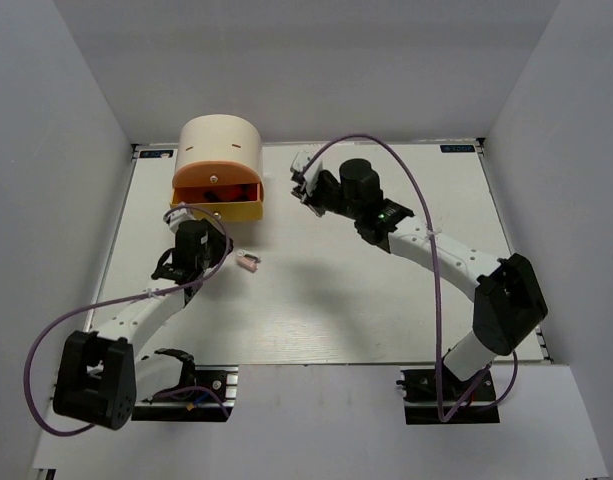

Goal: Sort the stationery into containers
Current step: Place the pen in the drawer, then close the drawer in the storage box.

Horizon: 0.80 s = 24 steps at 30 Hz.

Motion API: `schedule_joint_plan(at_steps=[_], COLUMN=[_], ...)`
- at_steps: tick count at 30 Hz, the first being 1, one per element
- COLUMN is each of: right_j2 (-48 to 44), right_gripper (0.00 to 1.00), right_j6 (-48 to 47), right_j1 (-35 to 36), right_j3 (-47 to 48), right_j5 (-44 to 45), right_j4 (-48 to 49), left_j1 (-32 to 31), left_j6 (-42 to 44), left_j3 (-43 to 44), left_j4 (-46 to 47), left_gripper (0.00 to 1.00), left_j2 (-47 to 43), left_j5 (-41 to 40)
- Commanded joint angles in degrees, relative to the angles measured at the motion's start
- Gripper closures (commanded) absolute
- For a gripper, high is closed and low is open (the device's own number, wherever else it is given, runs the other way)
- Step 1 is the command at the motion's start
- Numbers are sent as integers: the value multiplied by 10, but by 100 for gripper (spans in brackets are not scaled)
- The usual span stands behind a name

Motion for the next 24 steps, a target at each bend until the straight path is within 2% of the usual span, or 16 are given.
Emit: schedule_joint_plan(at_steps=[1,3,8,12,16,24], right_j2=[-16,-37,-69,-75,-74,-75], right_gripper=[86,86,86,86,86,86], right_j6=[21,18,16,23,28,30], right_j1=[-28,-38,-58,-70,-78,-89], right_j3=[-68,-101,-158,-172,-173,-178], right_j5=[5,4,-7,-17,-25,-31], right_j4=[-47,-49,-51,-50,-49,-53], left_j1=[3,3,3,3,3,3], left_j6=[29,35,45,52,52,52], left_j3=[47,54,65,83,83,109], left_j4=[61,82,125,125,156,151], left_gripper=[50,45,46,53,53,53], left_j2=[37,52,72,83,83,119], left_j5=[8,8,8,-9,-27,-66])
